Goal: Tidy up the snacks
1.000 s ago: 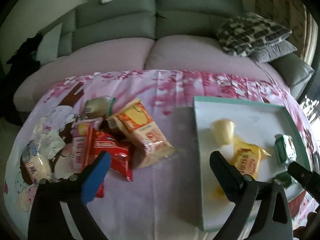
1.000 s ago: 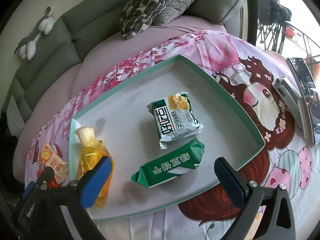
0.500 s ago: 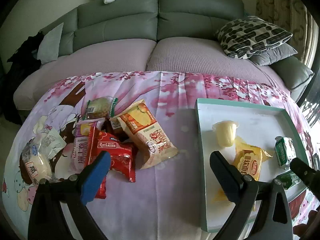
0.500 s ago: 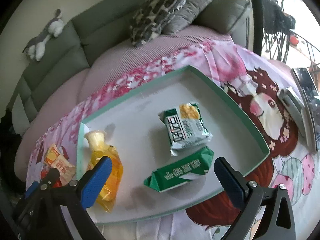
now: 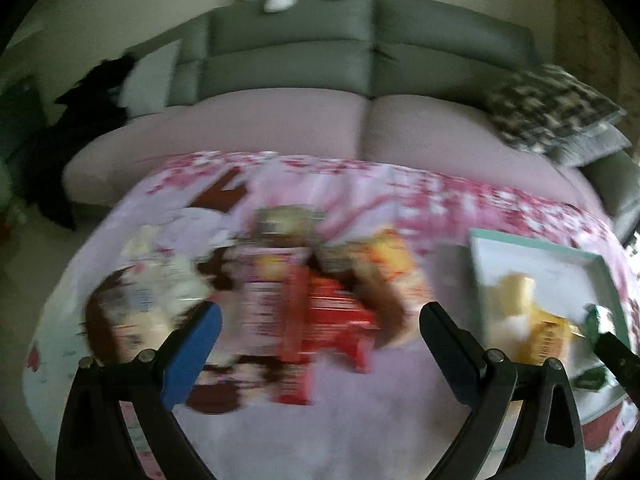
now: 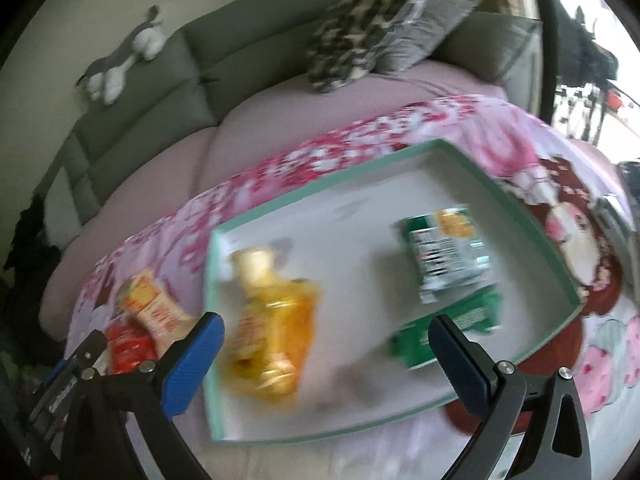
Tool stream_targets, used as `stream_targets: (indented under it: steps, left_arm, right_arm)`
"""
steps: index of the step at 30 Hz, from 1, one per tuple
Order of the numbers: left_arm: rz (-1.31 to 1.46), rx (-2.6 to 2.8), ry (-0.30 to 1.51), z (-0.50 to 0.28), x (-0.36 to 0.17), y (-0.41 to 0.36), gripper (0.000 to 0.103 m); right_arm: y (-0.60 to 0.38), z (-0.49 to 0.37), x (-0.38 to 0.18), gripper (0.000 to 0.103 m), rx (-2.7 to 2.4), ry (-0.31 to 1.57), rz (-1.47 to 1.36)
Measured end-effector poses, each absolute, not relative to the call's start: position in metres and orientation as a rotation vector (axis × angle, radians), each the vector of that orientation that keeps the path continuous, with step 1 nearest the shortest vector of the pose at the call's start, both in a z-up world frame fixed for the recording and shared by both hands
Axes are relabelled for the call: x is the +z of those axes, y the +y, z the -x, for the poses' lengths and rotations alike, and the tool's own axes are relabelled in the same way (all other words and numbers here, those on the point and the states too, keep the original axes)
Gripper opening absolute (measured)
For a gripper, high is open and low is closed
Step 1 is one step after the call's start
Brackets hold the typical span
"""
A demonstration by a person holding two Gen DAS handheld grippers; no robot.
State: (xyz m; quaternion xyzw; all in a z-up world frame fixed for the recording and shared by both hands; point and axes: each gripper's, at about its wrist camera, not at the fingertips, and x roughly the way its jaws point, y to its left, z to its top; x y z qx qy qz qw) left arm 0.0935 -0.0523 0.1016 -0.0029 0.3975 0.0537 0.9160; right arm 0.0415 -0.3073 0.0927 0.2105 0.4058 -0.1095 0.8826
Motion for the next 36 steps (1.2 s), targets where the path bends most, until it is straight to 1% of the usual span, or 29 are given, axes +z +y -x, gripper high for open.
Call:
stream_targets:
  steps: [7,17,25,36]
  left_arm:
    - [0.076,0.294,0.814,-0.084,0.104,0.026,0.099]
    - [0.209,0.408,0.817,-0.06,0.101,0.108,0.099]
    - [0.264,0.383,0.873,-0.057,0.084,0.136,0.099]
    - [0.384,0.28,0.921,-0.072,0.06,0.139,0.099]
  right_arm:
    - [-0.244,-0.052,0.096,0.103,-0.072,0.84,-0.388]
    - [-0.169,-0.063,0.083,0.103,0.053,0.891,-0.317]
    - [-0.122,-0.072,0.068,0.103,0.121,0.949,-0.27]
    - [-0.089,-0.081,0.043,0.103,0.138,1.008,-0.173]
